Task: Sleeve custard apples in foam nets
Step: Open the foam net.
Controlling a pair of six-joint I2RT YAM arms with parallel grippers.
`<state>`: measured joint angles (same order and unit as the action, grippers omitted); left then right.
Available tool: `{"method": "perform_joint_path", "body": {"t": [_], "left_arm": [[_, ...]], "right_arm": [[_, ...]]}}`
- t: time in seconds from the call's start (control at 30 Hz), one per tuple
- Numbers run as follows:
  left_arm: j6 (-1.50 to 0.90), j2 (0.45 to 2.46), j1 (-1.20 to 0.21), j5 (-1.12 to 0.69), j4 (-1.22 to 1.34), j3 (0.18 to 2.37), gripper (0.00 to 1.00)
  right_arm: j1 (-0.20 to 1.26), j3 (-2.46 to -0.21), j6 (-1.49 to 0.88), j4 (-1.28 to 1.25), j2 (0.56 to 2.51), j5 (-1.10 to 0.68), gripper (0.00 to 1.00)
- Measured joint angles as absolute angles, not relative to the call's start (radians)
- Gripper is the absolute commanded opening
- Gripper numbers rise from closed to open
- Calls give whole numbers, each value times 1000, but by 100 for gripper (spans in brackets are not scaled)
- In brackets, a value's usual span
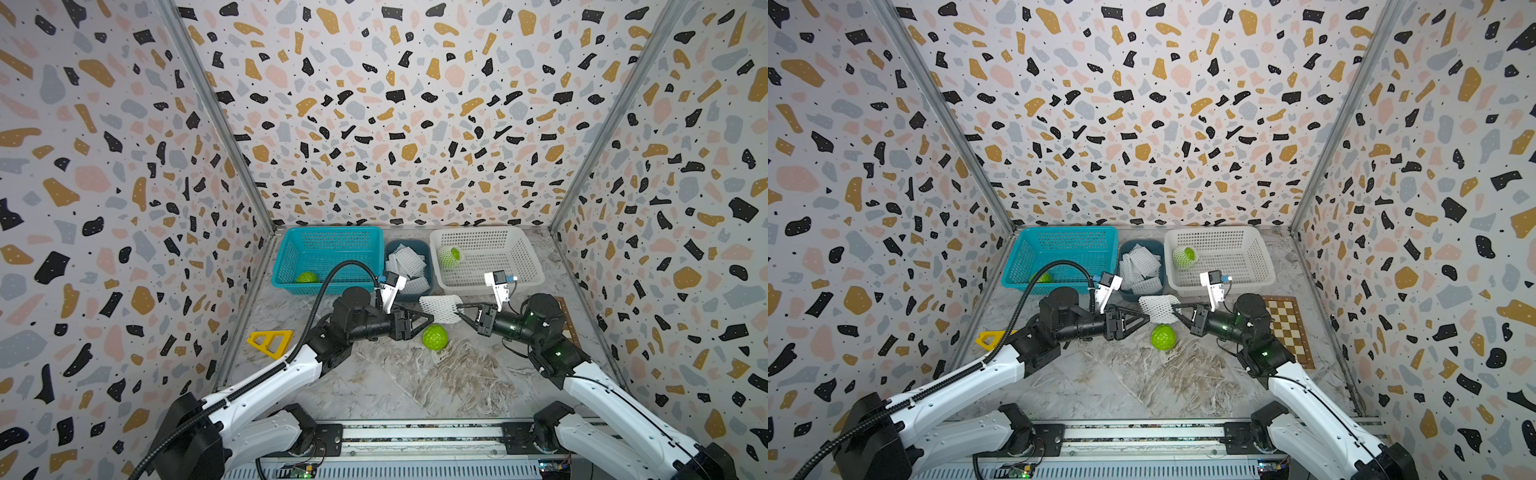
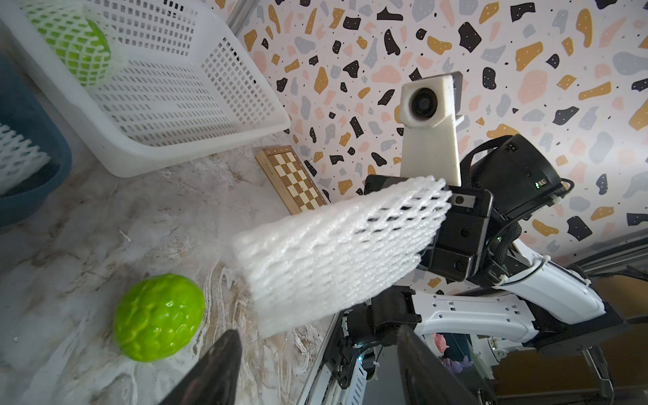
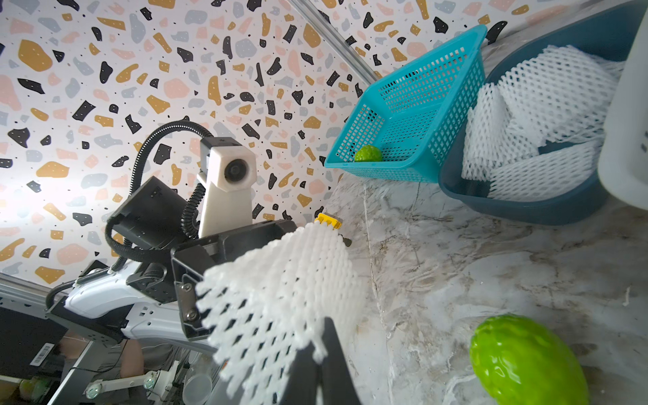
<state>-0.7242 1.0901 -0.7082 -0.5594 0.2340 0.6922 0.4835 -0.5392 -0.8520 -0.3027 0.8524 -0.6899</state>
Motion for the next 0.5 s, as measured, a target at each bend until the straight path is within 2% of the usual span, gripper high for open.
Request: {"method": "perform_joint_path", "body": {"t": [0.23,0.5], "left_arm": [[-733,1120,-713,-563,263,694,78],[-746,1139,-729,-599,275,704,60]], "right_arm": [[496,-531,-856,-320,864,-707,0],[489,-527,-856,-320,868,-690,0]]}}
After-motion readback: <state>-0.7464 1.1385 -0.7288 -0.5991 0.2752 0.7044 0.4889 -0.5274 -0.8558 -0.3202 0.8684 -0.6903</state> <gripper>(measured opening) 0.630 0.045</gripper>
